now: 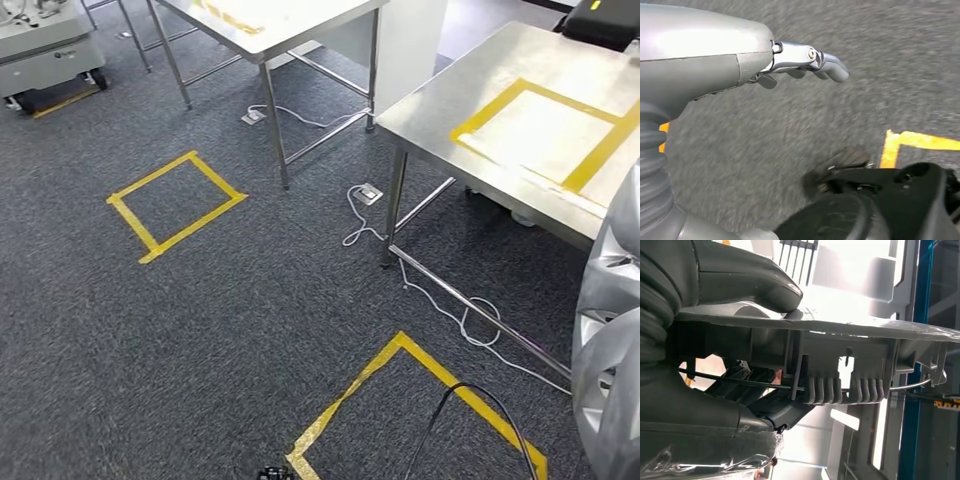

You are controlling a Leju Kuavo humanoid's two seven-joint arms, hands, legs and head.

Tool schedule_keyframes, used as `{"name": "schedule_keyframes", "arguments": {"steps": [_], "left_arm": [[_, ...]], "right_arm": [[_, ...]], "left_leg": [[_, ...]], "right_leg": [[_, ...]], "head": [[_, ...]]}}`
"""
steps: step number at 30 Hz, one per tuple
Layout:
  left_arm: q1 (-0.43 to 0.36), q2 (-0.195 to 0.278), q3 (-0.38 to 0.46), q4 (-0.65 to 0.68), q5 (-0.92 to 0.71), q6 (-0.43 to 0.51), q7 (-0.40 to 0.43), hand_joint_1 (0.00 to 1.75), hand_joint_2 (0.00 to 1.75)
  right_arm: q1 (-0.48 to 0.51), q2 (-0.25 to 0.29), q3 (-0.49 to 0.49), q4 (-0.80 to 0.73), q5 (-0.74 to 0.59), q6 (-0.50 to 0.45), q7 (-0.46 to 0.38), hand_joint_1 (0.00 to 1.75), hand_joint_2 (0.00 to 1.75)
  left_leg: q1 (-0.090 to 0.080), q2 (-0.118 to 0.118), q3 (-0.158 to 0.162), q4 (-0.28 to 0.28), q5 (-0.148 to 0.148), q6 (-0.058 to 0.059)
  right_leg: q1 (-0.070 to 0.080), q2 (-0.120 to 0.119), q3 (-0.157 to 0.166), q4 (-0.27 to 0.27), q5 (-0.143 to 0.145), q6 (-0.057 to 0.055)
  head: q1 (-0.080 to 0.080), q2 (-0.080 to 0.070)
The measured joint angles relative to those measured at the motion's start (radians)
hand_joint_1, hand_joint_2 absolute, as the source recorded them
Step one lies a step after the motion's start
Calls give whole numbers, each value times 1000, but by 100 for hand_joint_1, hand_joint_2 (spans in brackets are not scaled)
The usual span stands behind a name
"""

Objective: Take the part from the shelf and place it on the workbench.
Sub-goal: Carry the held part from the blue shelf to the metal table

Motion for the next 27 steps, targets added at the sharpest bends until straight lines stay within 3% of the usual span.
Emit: {"name": "schedule_keyframes", "arguments": {"steps": [1,3,4,5,7,8,9,10,12,13,14,16,17,18,19,20,21,22,23,24,25,27], "left_arm": [[8,3,-2,0,-6,1,0,0,175],[17,7,-8,2,-19,4,-1,0,175],[14,6,-10,2,-25,5,-1,0,175],[8,5,-14,2,-31,6,-1,0,175],[4,0,-19,2,-41,9,-2,0,175],[8,-1,-20,2,-46,10,-2,0,175],[14,-4,-21,3,-51,11,-1,0,175],[20,-6,-21,3,-55,12,-1,0,175],[30,-9,-21,4,-63,12,-2,0,175],[33,-10,-21,4,-66,11,-3,0,175],[37,-11,-21,4,-68,8,-5,0,175],[45,-10,-21,5,-70,1,-13,0,175],[48,-9,-21,6,-71,-2,-17,0,175],[48,-8,-21,6,-72,-3,-20,0,175],[45,-9,-21,6,-72,-4,-21,0,175],[37,-12,-21,6,-73,-4,-23,0,175],[28,-15,-21,6,-73,-4,-24,0,175],[20,-19,-22,7,-73,-4,-24,0,175],[17,-22,-22,7,-73,-4,-25,0,175],[18,-24,-23,8,-73,-4,-26,0,175],[22,-25,-23,8,-73,-3,-26,0,175],[30,-25,-23,8,-75,6,-25,0,175]], "right_arm": [[1,4,-2,-1,4,0,0,175,175],[9,14,-8,-7,14,0,0,175,175],[14,21,-12,-12,19,0,0,175,175],[18,28,-17,-18,23,0,1,175,175],[21,42,-33,-26,32,0,0,175,175],[23,50,-44,-28,35,0,0,175,175],[26,58,-57,-31,35,0,-1,175,175],[30,66,-73,-33,31,0,-1,175,175],[40,79,-112,-39,19,0,0,175,175],[45,84,-132,-43,13,-1,1,175,175],[50,88,-150,-46,10,-1,1,175,175],[57,94,-181,-50,3,0,0,175,175],[60,96,-195,-52,-1,0,0,175,175],[62,100,-206,-56,-5,0,1,175,175],[64,104,-215,-60,-8,0,2,175,175],[66,107,-222,-66,-9,-1,2,175,175],[67,110,-227,-71,-9,-1,2,175,175],[67,112,-232,-75,-9,-1,1,175,175],[67,114,-235,-78,-9,0,0,175,175],[67,116,-239,-80,-12,0,0,175,175],[67,117,-242,-80,-15,0,0,175,175],[66,118,-253,-81,-24,0,0,175,175]], "left_leg": [[-4,-15,31,-71,-2,8],[-10,-26,104,-180,-88,20],[-12,-20,131,-204,-117,25],[-10,-15,146,-214,-135,29],[-9,-2,184,-234,-161,41],[-9,5,208,-244,-176,44],[-10,14,234,-253,-193,47],[-11,22,263,-262,-210,49],[-14,33,335,-285,-248,51],[-16,39,376,-299,-268,51],[-17,46,419,-312,-291,50],[-23,62,494,-328,-343,47],[-26,71,525,-335,-370,45],[-27,78,549,-338,-389,41],[-27,84,559,-328,-391,37],[-25,85,551,-292,-375,33],[-24,78,518,-224,-345,27],[-22,67,461,-135,-321,21],[-19,54,396,-49,-316,16],[-16,43,331,17,-338,11],[-13,38,274,53,-383,9],[-10,35,188,55,-491,9]], "right_leg": [[0,16,21,-9,-15,4],[-1,42,60,-30,-29,16],[-1,48,67,-26,-21,23],[-1,38,57,3,-5,29],[5,-18,-17,131,30,33],[11,-50,-70,204,25,30],[17,-71,-124,260,0,25],[22,-78,-175,294,-45,21],[27,-80,-254,297,-128,17],[27,-82,-284,272,-134,18],[27,-91,-309,233,-89,18],[29,-134,-346,139,108,16],[30,-148,-352,116,187,10],[32,-153,-350,108,225,4],[32,-143,-337,118,214,-4],[30,-127,-325,117,201,-10],[28,-117,-308,108,189,-15],[26,-107,-286,94,179,-21],[24,-97,-261,77,168,-24],[22,-86,-233,61,160,-26],[19,-74,-203,44,153,-26],[12,-48,-140,11,140,-22]], "head": [[0,0],[-3,-1],[-5,-1],[-6,-1],[-1,0],[2,0],[4,0],[4,0],[7,0],[8,0],[9,0],[12,0],[11,0],[10,0],[8,0],[6,0],[6,0],[4,0],[3,0],[2,0],[2,0],[1,0]]}}
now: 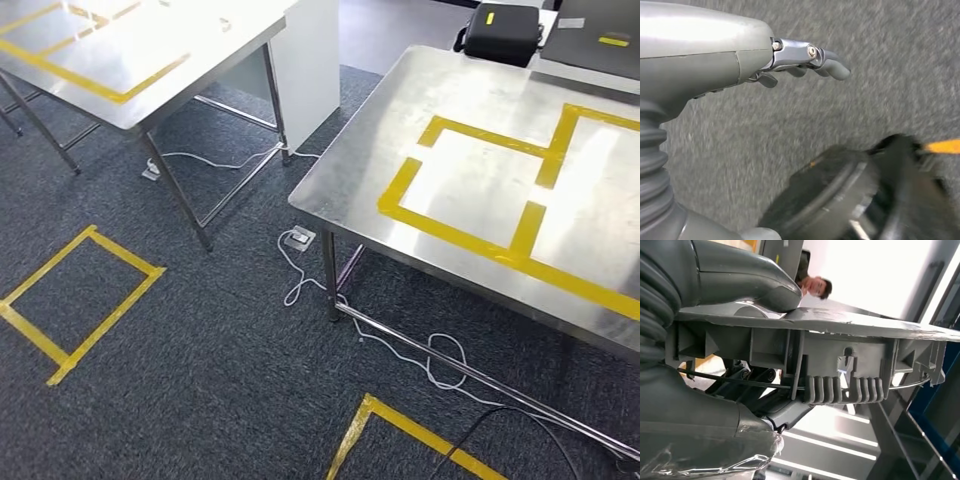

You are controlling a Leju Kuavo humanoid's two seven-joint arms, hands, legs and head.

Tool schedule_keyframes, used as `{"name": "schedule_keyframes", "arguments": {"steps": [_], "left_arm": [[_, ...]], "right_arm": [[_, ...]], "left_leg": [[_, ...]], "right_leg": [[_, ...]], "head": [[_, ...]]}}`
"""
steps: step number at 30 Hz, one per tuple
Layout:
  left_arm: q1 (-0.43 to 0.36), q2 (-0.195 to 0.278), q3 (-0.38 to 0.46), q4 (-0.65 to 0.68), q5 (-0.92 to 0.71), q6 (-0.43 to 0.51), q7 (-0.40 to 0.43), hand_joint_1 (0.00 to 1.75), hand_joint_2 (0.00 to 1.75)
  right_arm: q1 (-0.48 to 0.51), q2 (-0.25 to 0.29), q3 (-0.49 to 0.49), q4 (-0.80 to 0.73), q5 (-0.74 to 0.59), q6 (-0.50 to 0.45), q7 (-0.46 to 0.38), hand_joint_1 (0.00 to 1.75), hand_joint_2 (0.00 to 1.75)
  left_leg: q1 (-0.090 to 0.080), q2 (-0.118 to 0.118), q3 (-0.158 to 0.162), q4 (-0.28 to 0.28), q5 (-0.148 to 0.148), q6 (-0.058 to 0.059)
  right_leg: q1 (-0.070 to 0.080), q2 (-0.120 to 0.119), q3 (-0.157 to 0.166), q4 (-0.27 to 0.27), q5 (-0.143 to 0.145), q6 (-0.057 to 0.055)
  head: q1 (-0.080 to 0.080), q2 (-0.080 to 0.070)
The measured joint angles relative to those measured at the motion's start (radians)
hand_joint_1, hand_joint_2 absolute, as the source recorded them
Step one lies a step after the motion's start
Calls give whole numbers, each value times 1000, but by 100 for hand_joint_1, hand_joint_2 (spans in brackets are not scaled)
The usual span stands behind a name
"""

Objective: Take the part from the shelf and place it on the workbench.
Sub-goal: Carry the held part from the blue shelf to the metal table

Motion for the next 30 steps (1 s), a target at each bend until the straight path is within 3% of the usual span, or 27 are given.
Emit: {"name": "schedule_keyframes", "arguments": {"steps": [1,2,3,5,6,7,8,9,11,12,14,15,16,18,20,21,24,26,28,29,30], "left_arm": [[2,0,0,0,-1,6,2,0,175],[2,0,0,0,-1,12,4,0,175],[4,0,1,0,-2,15,6,0,175],[10,1,4,1,-2,17,9,0,175],[13,0,5,1,-3,18,10,0,175],[15,-1,6,1,-4,18,9,0,175],[12,-4,7,1,-4,18,8,0,175],[6,-7,7,1,-4,19,7,0,175],[-9,-10,7,1,-3,22,6,0,175],[-14,-10,8,1,-3,23,6,0,175],[-15,-11,9,1,-3,25,5,0,175],[-15,-11,11,1,-4,25,5,0,175],[-16,-12,12,1,-4,25,4,0,175],[-19,-14,13,1,-4,25,3,0,175],[-19,-15,16,1,-3,25,2,0,175],[-18,-15,18,1,-2,25,1,0,175],[-16,-14,24,1,-2,25,-2,0,175],[-15,-13,28,1,-1,24,-5,0,175],[-15,-13,31,1,-1,24,-7,0,175],[-15,-13,31,1,-1,23,-8,0,175],[-15,-13,32,1,-1,23,-8,0,175]], "right_arm": [[-1,1,-6,0,-4,0,0,175,175],[-2,2,-12,0,-9,0,0,175,175],[-3,2,-17,0,-15,0,0,175,175],[-7,4,-31,0,-32,0,0,175,175],[-10,4,-38,-1,-39,0,1,175,175],[-12,5,-46,-2,-47,0,1,175,175],[-13,6,-53,-4,-51,0,1,175,175],[-14,6,-60,-7,-54,0,1,175,175],[-19,7,-71,-13,-56,0,-1,175,175],[-22,7,-74,-14,-56,0,-1,175,175],[-25,7,-81,-14,-59,0,-1,175,175],[-26,7,-84,-14,-61,0,0,175,175],[-26,7,-86,-14,-63,0,0,175,175],[-28,7,-88,-15,-64,0,0,175,175],[-30,7,-89,-16,-65,0,1,175,175],[-32,7,-89,-17,-65,0,1,175,175],[-36,8,-89,-19,-64,0,0,175,175],[-38,10,-89,-19,-61,0,0,175,175],[-39,11,-89,-19,-60,0,0,175,175],[-39,12,-89,-19,-60,0,0,175,175],[-39,12,-89,-19,-61,0,0,175,175]], "left_leg": [[0,-2,-32,-23,-32,1],[0,-6,-58,-61,-20,3],[1,-20,-78,-114,56,6],[1,-57,-104,-234,275,16],[1,-71,-106,-273,363,18],[2,-75,-103,-293,402,18],[5,-70,-95,-296,422,17],[7,-61,-88,-293,431,16],[11,-41,-82,-293,433,24],[10,-31,-81,-292,428,28],[9,-8,-81,-291,421,34],[7,2,-80,-290,419,36],[7,10,-80,-289,417,37],[6,21,-80,-285,416,36],[5,29,-75,-283,420,29],[5,31,-73,-283,424,24],[7,35,-67,-288,432,4],[8,20,-79,-243,375,-8],[8,3,-111,-117,273,-14],[8,0,-124,-51,236,-15],[7,-2,-125,-10,219,-13]], "right_leg": [[-4,13,30,-15,-9,3],[-7,25,55,-25,-20,8],[-11,36,71,-32,-32,12],[-11,60,84,-22,-66,27],[-10,72,88,-16,-86,31],[-7,83,97,-11,-105,35],[-5,91,108,-9,-123,37],[-3,78,118,-5,-139,39],[0,21,103,51,-193,51],[1,-14,76,104,-231,57],[1,-38,18,213,-282,63],[1,-40,4,234,-277,64],[1,-40,7,216,-251,64],[1,-56,54,93,-167,62],[3,-79,87,2,-109,61],[4,-83,87,-9,-100,60],[4,-66,71,-7,-81,45],[-1,-54,58,-10,-64,32],[-3,-41,41,-9,-48,25],[-2,-33,31,-9,-40,24],[-1,-25,22,-9,-32,24]], "head": [[0,0],[-1,0],[-2,0],[-6,0],[-6,0],[-6,0],[-6,0],[-4,0],[-1,-1],[1,0],[3,0],[3,0],[3,-1],[3,-1],[5,-1],[7,0],[11,0],[8,0],[5,0],[5,0],[5,0]]}}
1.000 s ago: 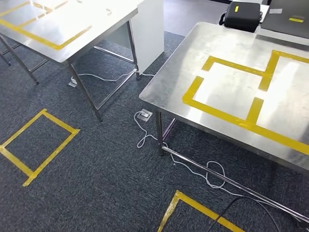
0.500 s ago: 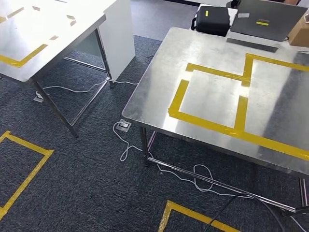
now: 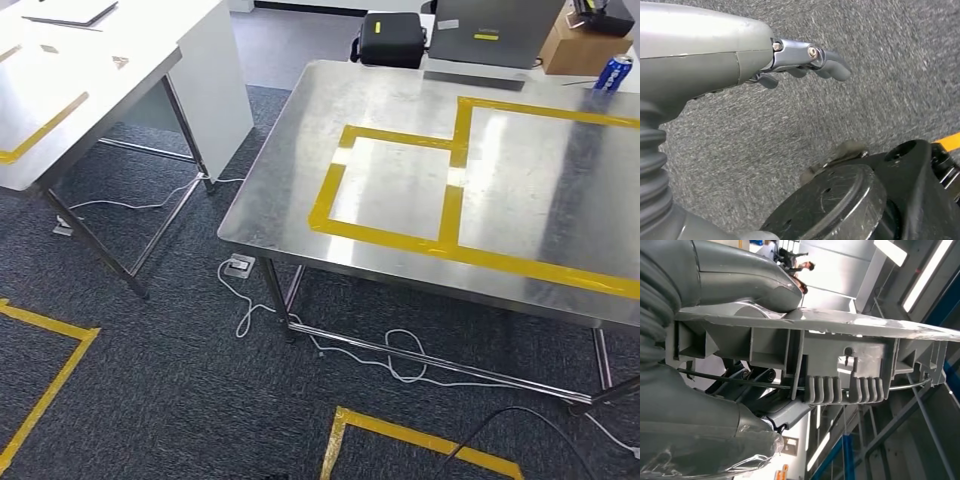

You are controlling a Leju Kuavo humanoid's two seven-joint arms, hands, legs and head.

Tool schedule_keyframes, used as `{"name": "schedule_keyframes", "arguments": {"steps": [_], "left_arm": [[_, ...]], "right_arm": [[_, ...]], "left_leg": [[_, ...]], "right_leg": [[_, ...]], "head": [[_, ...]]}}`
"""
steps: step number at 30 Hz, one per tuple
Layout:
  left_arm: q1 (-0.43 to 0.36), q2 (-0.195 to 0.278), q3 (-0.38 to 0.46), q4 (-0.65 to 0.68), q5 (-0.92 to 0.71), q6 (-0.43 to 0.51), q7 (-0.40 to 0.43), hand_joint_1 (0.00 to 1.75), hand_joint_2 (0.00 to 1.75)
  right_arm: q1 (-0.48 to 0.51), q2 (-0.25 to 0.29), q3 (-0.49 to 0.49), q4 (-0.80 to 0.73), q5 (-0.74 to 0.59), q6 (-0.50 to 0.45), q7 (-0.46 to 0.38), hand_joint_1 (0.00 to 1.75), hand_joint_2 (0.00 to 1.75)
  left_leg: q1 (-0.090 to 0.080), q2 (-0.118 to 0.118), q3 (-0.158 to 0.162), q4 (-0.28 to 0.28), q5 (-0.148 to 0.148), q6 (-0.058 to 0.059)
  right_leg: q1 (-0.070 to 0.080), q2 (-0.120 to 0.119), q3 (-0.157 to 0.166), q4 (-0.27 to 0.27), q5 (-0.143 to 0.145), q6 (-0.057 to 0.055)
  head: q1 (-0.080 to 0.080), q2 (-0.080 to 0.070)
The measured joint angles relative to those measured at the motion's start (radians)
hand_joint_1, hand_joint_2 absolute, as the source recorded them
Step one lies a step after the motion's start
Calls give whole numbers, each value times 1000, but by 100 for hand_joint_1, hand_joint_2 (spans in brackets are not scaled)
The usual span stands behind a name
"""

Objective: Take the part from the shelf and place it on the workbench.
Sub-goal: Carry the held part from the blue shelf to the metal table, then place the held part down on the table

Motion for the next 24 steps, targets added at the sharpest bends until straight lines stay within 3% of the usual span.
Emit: {"name": "schedule_keyframes", "arguments": {"steps": [1,2,4,6,8,10,12,14,15,16,17,19,20,22,24], "left_arm": [[0,0,0,0,0,0,0,0,175],[-1,0,1,0,0,0,0,0,175],[-2,1,3,0,-2,6,1,0,175],[-6,0,4,-1,-7,20,7,0,175],[-8,-2,5,-2,-14,29,15,0,175],[-5,-5,6,-2,-16,32,19,0,175],[-1,-5,7,-3,-18,32,19,0,175],[1,-5,9,-3,-24,33,19,0,175],[3,-6,10,-3,-27,34,19,0,175],[4,-6,11,-3,-29,34,19,0,175],[5,-7,12,-3,-30,35,18,0,175],[6,-6,13,-3,-31,35,18,0,175],[6,-5,14,-3,-32,35,18,0,175],[5,-2,15,-3,-35,37,16,0,175],[1,-2,15,-3,-39,38,15,0,175]], "right_arm": [[0,0,0,0,-1,0,0,175,175],[0,0,0,0,-3,0,0,175,175],[0,1,0,0,-5,0,0,175,175],[0,1,0,0,-6,0,0,175,175],[1,1,0,1,-5,0,0,175,175],[3,1,0,1,-1,0,0,175,175],[2,1,3,2,5,0,0,175,175],[2,1,6,3,8,0,-1,175,175],[3,1,7,3,8,0,-1,175,175],[3,1,8,4,8,0,0,175,175],[3,1,8,4,8,0,0,175,175],[4,1,8,4,9,0,0,175,175],[2,1,9,5,9,0,0,175,175],[2,1,9,7,11,0,-1,175,175],[4,1,9,8,11,0,0,175,175]], "left_leg": [[-1,-2,16,5,3,4],[-2,-5,52,-31,21,9],[-5,-29,160,-175,53,28],[-9,-51,237,-291,47,44],[-10,-47,254,-328,27,53],[-8,-32,266,-337,26,63],[-5,-15,279,-337,26,68],[-4,1,291,-337,16,67],[-3,9,300,-337,9,64],[0,17,311,-337,0,61],[3,23,325,-337,-10,57],[10,35,359,-337,-37,44],[10,40,373,-337,-50,36],[5,50,392,-342,-66,21],[5,53,382,-310,-46,8]], "right_leg": [[1,9,-8,0,7,0],[3,20,-15,0,15,1],[4,40,-27,0,23,4],[4,55,-39,0,23,11],[5,62,-41,10,30,25],[7,45,-45,34,27,36],[6,10,-93,120,-18,44],[3,-9,-177,261,-70,53],[1,-12,-210,307,-76,57],[-1,-14,-225,314,-64,60],[-3,-17,-220,281,-36,63],[-7,-42,-177,154,46,70],[-8,-57,-161,104,66,68],[-6,-67,-149,72,78,49],[-8,-47,-140,72,66,26]], "head": [[0,0],[0,0],[0,0],[0,0],[0,0],[5,0],[11,0],[14,0],[14,0],[15,0],[14,0],[17,0],[20,0],[25,0],[24,0]]}}
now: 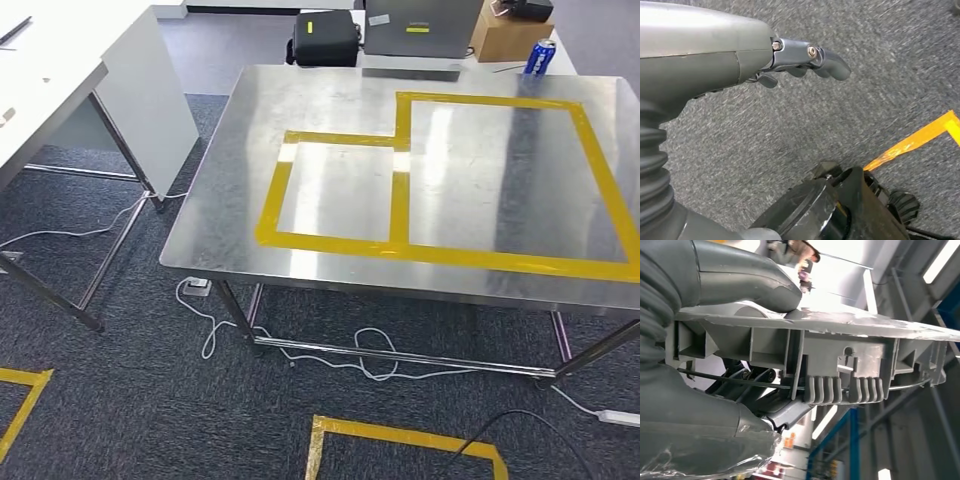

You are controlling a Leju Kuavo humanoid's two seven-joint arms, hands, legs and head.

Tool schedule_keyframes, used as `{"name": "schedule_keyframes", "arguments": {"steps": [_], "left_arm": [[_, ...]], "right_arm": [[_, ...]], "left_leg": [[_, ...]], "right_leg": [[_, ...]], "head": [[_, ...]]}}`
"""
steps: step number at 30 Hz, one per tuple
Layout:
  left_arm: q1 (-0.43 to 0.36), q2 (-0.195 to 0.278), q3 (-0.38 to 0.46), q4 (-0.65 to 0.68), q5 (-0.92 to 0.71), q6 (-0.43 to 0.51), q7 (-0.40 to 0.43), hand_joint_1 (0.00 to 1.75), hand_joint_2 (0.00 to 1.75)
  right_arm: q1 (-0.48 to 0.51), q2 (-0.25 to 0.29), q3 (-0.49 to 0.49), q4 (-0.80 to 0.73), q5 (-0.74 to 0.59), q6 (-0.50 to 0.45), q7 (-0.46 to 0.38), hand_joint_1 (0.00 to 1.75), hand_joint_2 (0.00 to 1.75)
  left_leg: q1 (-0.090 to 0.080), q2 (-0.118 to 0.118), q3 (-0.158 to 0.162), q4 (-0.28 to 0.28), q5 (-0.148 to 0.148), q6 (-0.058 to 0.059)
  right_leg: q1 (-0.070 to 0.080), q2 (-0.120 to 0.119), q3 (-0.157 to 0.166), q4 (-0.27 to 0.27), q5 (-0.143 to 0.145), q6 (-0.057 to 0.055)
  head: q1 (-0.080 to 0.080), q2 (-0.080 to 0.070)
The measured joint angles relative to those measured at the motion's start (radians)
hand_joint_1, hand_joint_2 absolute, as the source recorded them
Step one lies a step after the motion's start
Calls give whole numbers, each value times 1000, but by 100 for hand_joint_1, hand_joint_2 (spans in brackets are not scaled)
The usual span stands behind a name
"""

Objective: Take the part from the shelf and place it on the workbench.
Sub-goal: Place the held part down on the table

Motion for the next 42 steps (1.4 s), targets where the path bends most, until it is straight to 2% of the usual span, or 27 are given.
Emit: {"name": "schedule_keyframes", "arguments": {"steps": [1,2,3,4,5,7,8,9,10,12,13,14,16,18,19,20,22,23,24,26,27,28,29,33,38,40,42], "left_arm": [[-3,0,0,0,-2,0,-1,0,175],[-7,0,0,0,-3,0,-1,0,175],[-8,-1,0,0,-3,1,-2,0,175],[-7,-2,0,0,-4,1,-2,0,175],[-5,-2,0,0,-4,1,-4,0,175],[2,-3,1,0,-4,0,-8,0,175],[4,-3,2,0,-5,0,-10,0,175],[5,-3,4,0,-5,0,-13,0,175],[8,-3,7,0,-6,0,-16,0,175],[18,-4,15,0,-4,-3,-19,0,175],[23,-5,21,0,-2,-6,-22,0,175],[25,-6,28,0,3,-9,-24,0,175],[21,-11,43,-2,8,-12,-28,0,175],[15,-17,59,-5,8,-12,-28,0,175],[15,-20,67,-6,6,-13,-28,0,175],[16,-23,74,-7,1,-13,-27,0,175],[19,-26,88,-8,-17,-14,-26,0,175],[20,-26,94,-8,-26,-14,-25,0,175],[20,-26,99,-8,-33,-14,-25,0,175],[21,-24,105,-8,-38,-15,-27,0,175],[22,-22,107,-8,-39,-17,-29,0,175],[22,-19,108,-8,-39,-19,-32,0,175],[21,-15,109,-8,-39,-21,-35,0,175],[18,-1,108,-8,-40,-26,-40,0,175],[15,5,108,-8,-40,-26,-40,0,175],[14,7,107,-8,-40,-26,-40,0,175],[12,8,105,-8,-40,-27,-40,0,175]], "right_arm": [[1,0,0,0,0,0,0,175,175],[0,0,0,0,0,0,0,175,175],[-1,0,0,0,0,0,0,175,175],[-1,1,0,0,-1,0,0,175,175],[-1,1,0,1,-4,0,-1,175,175],[2,1,0,4,-19,0,0,175,175],[5,1,0,7,-30,0,0,175,175],[11,1,0,11,-40,0,0,175,175],[18,1,-1,17,-49,0,0,175,175],[34,1,-6,40,-49,0,1,175,175],[46,2,-13,54,-39,2,6,175,175],[61,2,-26,68,-18,7,22,175,175],[88,2,-70,92,43,33,78,175,175],[105,2,-125,112,91,67,134,175,175],[113,2,-151,120,115,85,162,175,175],[119,2,-177,127,151,105,200,175,175],[131,2,-236,136,254,168,301,175,175],[134,2,-274,140,301,215,349,175,175],[133,2,-316,144,336,268,383,175,175],[107,2,-420,156,385,381,405,175,175],[79,2,-480,165,409,434,395,175,175],[43,2,-543,174,438,486,373,175,175],[1,2,-610,183,470,539,342,175,175],[-160,2,-861,208,588,712,194,175,175],[-282,3,-1054,220,633,777,137,175,175],[-326,3,-1111,218,675,814,81,175,175],[-354,3,-1155,204,704,847,26,175,175]], "left_leg": [[1,-7,-28,53,26,-6],[2,-17,-75,124,49,-11],[3,-29,-130,200,56,-13],[3,-40,-184,262,37,-14],[3,-46,-229,299,-8,-13],[0,-51,-288,308,-103,-5],[-2,-52,-303,284,-121,1],[-5,-56,-311,245,-102,9],[-8,-64,-315,193,-34,19],[-20,-84,-319,81,133,34],[-24,-93,-316,45,192,37],[-27,-96,-307,27,210,39],[-24,-94,-279,24,206,44],[-22,-89,-257,23,189,53],[-22,-86,-248,23,177,57],[-22,-84,-237,23,165,60],[-21,-80,-210,23,141,61],[-20,-80,-194,23,128,61],[-19,-80,-177,23,115,60],[-20,-79,-150,25,90,54],[-23,-78,-144,27,82,50],[-25,-77,-141,28,76,46],[-27,-75,-140,29,72,46],[-30,-75,-140,24,77,71],[-31,-75,-135,14,77,82],[-31,-75,-132,6,72,87],[-30,-74,-131,4,72,80]], "right_leg": [[-2,7,9,-5,-5,-7],[-3,14,21,-12,-12,-13],[-4,20,35,-22,-18,-18],[-3,28,51,-32,-26,-22],[-2,38,71,-44,-34,-25],[1,61,116,-64,-54,-28],[4,70,142,-72,-66,-28],[6,79,167,-79,-80,-28],[8,86,188,-85,-96,-27],[12,103,223,-89,-129,-22],[13,112,243,-90,-141,-18],[15,118,259,-87,-148,-13],[16,110,266,-55,-145,-5],[17,72,211,48,-153,7],[17,52,168,113,-177,13],[16,40,125,169,-217,17],[15,34,63,214,-283,22],[15,34,50,196,-282,24],[14,34,47,153,-252,24],[13,28,51,42,-128,24],[13,26,52,5,-77,18],[13,25,50,-14,-42,11],[12,26,50,-18,-29,6],[7,34,54,-25,-22,7],[9,36,54,-26,-30,-1],[11,38,55,-26,-31,-5],[12,38,55,-26,-32,-7]], "head": [[0,0],[-3,0],[-4,0],[-6,0],[-8,0],[-9,0],[-10,0],[-11,0],[-11,0],[-10,0],[-8,0],[-6,0],[-3,0],[0,0],[2,0],[3,0],[3,0],[3,0],[4,0],[4,0],[5,0],[4,0],[4,0],[2,0],[2,0],[2,0],[2,0]]}}
